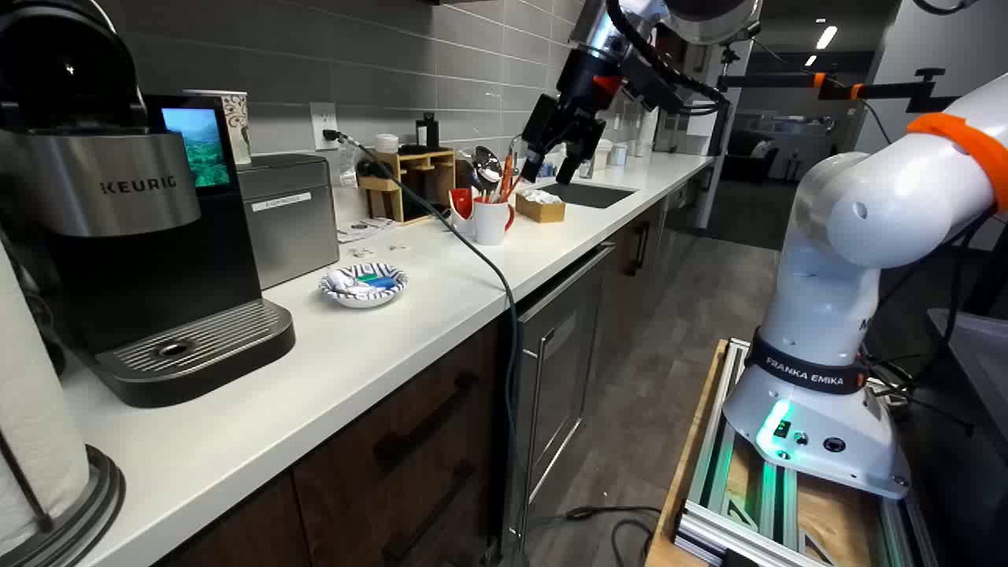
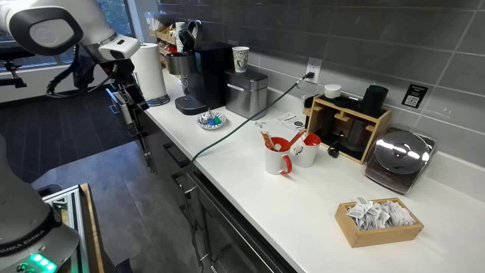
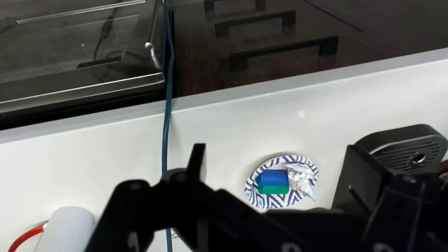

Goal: Remove the coffee cup from the top of the silver bin and place it on the counter then put one sachet from the bowl in the coffee cup.

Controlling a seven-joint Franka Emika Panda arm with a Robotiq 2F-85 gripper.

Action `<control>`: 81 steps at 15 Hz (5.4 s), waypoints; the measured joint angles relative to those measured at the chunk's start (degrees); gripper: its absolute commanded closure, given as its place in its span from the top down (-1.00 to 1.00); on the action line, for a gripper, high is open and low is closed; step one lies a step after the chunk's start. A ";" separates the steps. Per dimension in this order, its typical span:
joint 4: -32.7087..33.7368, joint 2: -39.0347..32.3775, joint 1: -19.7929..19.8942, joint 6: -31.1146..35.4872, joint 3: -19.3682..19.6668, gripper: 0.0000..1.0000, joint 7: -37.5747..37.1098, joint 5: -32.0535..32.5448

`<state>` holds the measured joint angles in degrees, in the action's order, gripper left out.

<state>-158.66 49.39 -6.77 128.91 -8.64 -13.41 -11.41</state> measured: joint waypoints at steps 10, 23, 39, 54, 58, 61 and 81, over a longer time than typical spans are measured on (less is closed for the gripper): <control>-2.48 -0.84 0.02 -0.21 -0.02 1.00 0.00 0.01; -2.48 -0.84 0.02 -0.21 -0.02 1.00 0.00 0.01; 14.33 -15.20 0.62 16.42 0.44 1.00 -5.25 -4.90; 41.82 -39.77 1.22 24.48 -2.52 1.00 -12.75 -4.46; 42.07 -39.98 1.14 24.49 -2.47 1.00 -12.52 -4.47; 46.40 -43.54 0.95 24.08 -2.61 1.00 -12.25 -1.56; 98.44 -83.82 -9.68 4.17 8.44 0.40 -16.97 14.61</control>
<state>-60.22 -34.43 -16.45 133.08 -0.20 -30.38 3.20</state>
